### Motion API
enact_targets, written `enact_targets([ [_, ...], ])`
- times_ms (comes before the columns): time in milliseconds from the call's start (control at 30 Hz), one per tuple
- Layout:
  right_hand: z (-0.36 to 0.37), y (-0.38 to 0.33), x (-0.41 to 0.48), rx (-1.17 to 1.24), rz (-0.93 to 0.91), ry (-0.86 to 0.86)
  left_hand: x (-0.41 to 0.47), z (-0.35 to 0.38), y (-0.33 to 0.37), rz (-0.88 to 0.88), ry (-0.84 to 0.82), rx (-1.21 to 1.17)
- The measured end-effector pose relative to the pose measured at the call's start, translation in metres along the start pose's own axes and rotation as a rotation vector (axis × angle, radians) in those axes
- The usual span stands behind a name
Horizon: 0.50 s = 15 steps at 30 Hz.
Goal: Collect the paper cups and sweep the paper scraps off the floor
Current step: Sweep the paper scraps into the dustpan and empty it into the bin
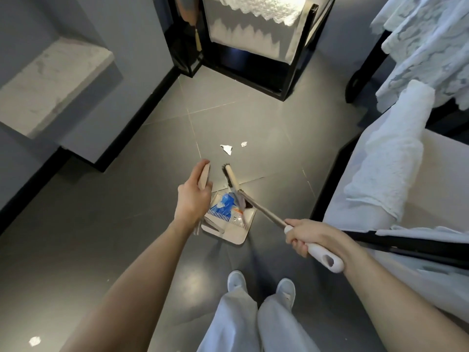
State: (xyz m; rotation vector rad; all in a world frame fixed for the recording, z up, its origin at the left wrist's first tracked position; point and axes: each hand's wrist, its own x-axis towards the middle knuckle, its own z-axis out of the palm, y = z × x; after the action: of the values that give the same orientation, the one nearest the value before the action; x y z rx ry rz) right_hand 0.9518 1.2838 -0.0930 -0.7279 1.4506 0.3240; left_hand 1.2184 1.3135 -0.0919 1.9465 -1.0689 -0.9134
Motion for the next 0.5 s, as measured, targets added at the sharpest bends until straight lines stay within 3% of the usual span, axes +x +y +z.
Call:
enact_targets([
  [233, -0.029, -0.029, -0.038, 0.118, -0.032, -0.049, -0.001, -0.003, 0.003, -0.035, 0.030, -0.044],
  [500, -0.056, -0.094, -0.037, -0.017, -0.165, 0.029, -0.009, -0.023, -0.003, -0.044, 0.093, -0.012],
])
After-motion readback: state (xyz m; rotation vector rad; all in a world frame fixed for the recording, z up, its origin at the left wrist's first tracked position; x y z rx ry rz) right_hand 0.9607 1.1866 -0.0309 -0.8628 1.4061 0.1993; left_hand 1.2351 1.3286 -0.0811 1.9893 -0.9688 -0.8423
